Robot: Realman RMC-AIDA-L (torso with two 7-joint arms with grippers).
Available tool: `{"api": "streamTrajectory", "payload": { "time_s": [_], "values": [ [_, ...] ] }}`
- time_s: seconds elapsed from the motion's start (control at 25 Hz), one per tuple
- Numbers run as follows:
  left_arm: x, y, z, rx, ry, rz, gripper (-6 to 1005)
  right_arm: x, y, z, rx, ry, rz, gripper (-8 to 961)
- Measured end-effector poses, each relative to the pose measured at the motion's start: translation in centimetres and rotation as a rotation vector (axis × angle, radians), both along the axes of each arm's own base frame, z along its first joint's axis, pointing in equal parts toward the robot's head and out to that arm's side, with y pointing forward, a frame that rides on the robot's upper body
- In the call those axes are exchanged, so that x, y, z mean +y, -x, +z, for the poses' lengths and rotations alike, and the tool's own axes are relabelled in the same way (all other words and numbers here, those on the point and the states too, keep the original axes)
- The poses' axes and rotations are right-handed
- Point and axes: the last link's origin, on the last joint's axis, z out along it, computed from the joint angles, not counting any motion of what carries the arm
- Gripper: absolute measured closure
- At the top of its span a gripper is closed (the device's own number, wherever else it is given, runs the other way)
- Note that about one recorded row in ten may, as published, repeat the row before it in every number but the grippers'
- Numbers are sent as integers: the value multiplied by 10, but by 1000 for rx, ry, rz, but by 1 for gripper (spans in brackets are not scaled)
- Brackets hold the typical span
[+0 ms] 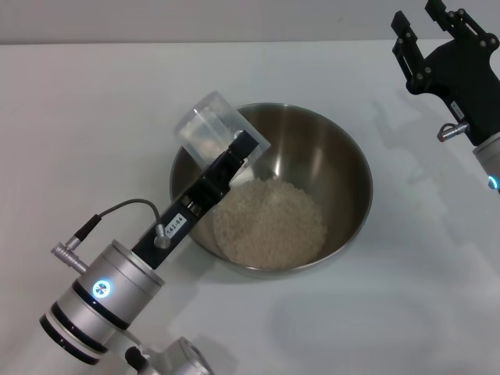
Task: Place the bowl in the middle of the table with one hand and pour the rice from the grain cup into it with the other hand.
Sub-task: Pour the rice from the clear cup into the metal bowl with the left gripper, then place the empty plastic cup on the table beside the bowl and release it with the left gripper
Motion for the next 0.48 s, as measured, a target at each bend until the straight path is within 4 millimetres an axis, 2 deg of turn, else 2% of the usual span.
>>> {"api": "streamTrajectory", "payload": {
  "time_s": [0.12, 0.16, 0.2, 0.36, 0.4, 0.48],
  "values": [
    [1, -1, 1, -19, 4, 8, 969, 0, 0, 0, 0, 1, 0, 498],
    [1, -3, 2, -45, 12, 16, 969, 0, 0, 0, 0, 1, 0, 498],
    [1, -7, 5, -143, 53, 41, 969, 0, 0, 0, 0, 1, -1, 498],
    [1, -10, 7, -203, 81, 55, 969, 0, 0, 0, -1, 2, 0, 497],
    [1, -15, 12, -371, 168, 107, 969, 0, 0, 0, -1, 2, 0, 497],
    [2, -17, 14, -510, 263, 158, 968, 0, 0, 0, -1, 2, 0, 497]
  ]
}}
